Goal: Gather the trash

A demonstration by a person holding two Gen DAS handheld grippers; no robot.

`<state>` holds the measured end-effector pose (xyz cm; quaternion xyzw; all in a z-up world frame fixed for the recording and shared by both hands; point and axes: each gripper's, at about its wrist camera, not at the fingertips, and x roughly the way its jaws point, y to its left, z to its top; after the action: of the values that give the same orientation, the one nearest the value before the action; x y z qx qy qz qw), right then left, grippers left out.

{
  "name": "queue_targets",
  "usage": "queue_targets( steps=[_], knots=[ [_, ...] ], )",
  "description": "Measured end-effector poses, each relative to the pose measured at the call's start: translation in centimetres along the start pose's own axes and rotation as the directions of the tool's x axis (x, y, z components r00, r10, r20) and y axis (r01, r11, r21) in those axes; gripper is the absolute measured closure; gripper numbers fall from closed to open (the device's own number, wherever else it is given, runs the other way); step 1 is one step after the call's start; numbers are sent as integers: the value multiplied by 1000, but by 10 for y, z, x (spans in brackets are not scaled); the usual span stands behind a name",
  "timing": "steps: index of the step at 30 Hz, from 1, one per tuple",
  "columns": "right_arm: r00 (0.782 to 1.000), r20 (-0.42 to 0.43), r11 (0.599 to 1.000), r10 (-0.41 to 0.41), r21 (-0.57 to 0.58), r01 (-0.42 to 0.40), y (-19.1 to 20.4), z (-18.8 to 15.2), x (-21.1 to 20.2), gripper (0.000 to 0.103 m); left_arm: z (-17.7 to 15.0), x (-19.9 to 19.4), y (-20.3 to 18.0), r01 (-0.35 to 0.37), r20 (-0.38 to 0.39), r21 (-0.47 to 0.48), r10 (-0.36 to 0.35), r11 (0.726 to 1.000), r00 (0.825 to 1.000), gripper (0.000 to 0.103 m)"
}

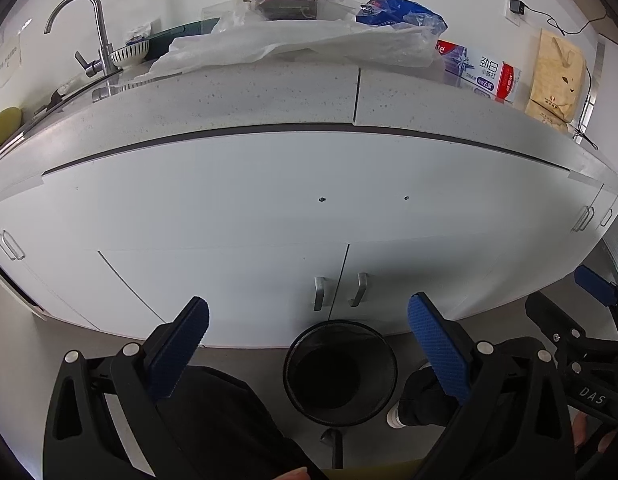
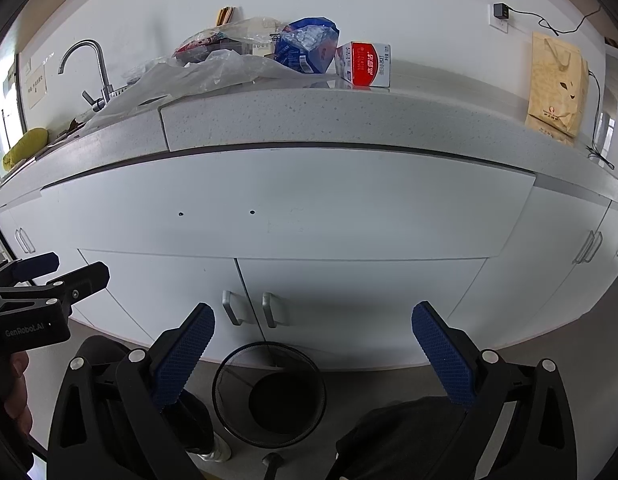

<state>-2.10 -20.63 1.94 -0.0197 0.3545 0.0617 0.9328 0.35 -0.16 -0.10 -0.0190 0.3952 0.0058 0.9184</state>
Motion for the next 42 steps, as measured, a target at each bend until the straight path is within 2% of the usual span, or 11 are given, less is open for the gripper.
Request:
queue_targets(
  steps=[27, 31, 36, 39, 42],
  knots=[
    [1000, 2, 1000, -1, 5, 1, -2, -1, -3, 3, 1, -4, -5, -21, 20, 26, 20, 999, 1000, 4],
    [999, 52, 1000, 6, 0, -6, -4, 4, -11, 3, 3, -9, -4, -27, 50, 41, 25, 999, 998, 4],
    [986, 168, 998, -3, -68, 15, -5, 18, -34, 3, 15, -23, 1, -4, 132, 67, -5, 998, 991, 4],
    [980, 198, 996, 25, -86, -8, -11, 30, -44, 3, 22, -32, 5, -69, 189, 83, 53, 994, 981, 4],
    [973, 231, 996, 3, -87, 18, -18, 45, -55, 3, 33, -40, 5, -201, 267, 117, 164, 973, 950, 4]
  ],
)
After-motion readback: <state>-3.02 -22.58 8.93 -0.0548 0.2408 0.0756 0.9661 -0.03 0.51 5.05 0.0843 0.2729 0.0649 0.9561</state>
